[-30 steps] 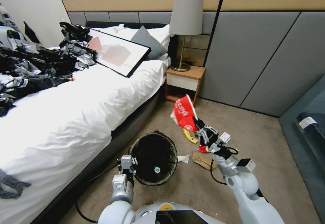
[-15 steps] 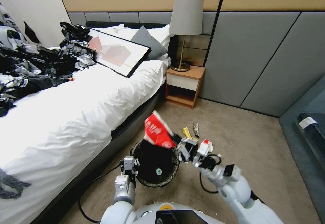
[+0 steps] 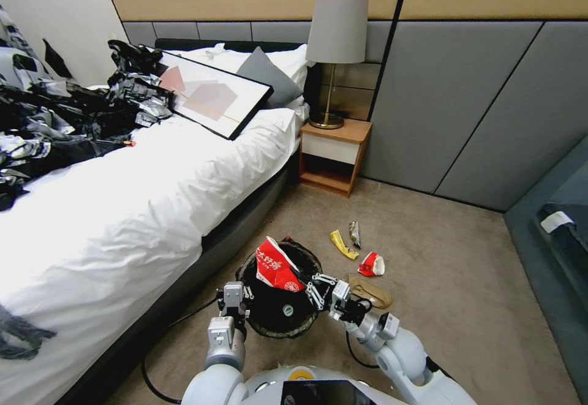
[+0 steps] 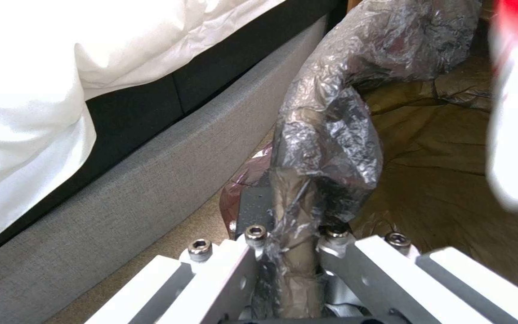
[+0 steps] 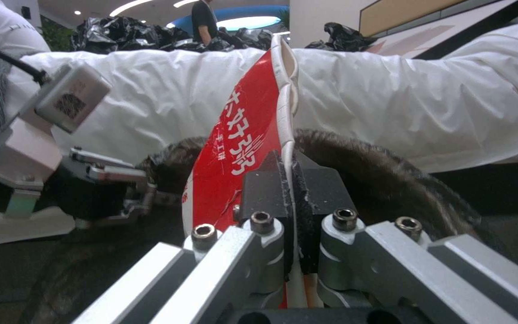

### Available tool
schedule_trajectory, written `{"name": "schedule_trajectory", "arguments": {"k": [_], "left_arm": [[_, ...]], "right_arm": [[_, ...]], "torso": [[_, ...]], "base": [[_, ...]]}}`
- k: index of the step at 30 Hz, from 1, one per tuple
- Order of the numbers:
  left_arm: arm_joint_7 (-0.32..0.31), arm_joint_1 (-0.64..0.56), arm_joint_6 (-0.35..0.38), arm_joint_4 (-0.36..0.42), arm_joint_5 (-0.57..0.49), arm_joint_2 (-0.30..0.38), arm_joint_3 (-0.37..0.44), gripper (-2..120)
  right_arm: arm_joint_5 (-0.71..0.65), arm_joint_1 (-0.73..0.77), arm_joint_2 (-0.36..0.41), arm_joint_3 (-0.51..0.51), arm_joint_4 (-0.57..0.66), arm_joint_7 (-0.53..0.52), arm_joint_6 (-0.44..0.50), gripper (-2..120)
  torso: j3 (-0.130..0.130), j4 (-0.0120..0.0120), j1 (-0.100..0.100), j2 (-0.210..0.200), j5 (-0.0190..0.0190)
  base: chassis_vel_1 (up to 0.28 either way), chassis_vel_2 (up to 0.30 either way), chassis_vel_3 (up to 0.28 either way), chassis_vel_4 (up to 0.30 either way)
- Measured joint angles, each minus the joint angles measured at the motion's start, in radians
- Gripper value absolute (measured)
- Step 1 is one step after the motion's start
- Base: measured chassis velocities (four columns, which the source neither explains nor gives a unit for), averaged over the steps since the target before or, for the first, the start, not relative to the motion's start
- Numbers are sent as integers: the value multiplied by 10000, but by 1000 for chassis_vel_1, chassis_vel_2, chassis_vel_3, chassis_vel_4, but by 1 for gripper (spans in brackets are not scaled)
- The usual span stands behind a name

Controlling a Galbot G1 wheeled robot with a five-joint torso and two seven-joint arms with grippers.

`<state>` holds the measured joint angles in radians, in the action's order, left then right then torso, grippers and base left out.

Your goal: Pick up the trash bin, then pick up the garbage from the floor and place it into the trash bin.

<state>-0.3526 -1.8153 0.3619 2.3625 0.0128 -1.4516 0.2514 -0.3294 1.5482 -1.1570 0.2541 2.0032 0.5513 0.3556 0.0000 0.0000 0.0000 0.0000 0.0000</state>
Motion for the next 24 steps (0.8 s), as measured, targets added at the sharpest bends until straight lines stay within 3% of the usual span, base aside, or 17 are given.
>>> {"name": "schedule_trajectory", "arguments": {"k": [9, 21, 24], "left_arm": [[-3, -4, 0, 39, -7, 0, 57, 0], [-5, 5, 0, 40, -9, -32, 44, 0], [-5, 5, 0, 40, -1, -48, 18, 0]], "right_arm": [[133, 66, -72, 207, -177, 213, 137, 0], [183, 124, -71, 353, -34, 218, 173, 40], [182, 171, -69, 385, 80, 204, 165, 57]], "torso": [[0, 0, 0, 0, -1], [0, 0, 0, 0, 0], [0, 0, 0, 0, -1]], "base": [[0, 0, 0, 0], [0, 0, 0, 0], [0, 0, 0, 0]]}}
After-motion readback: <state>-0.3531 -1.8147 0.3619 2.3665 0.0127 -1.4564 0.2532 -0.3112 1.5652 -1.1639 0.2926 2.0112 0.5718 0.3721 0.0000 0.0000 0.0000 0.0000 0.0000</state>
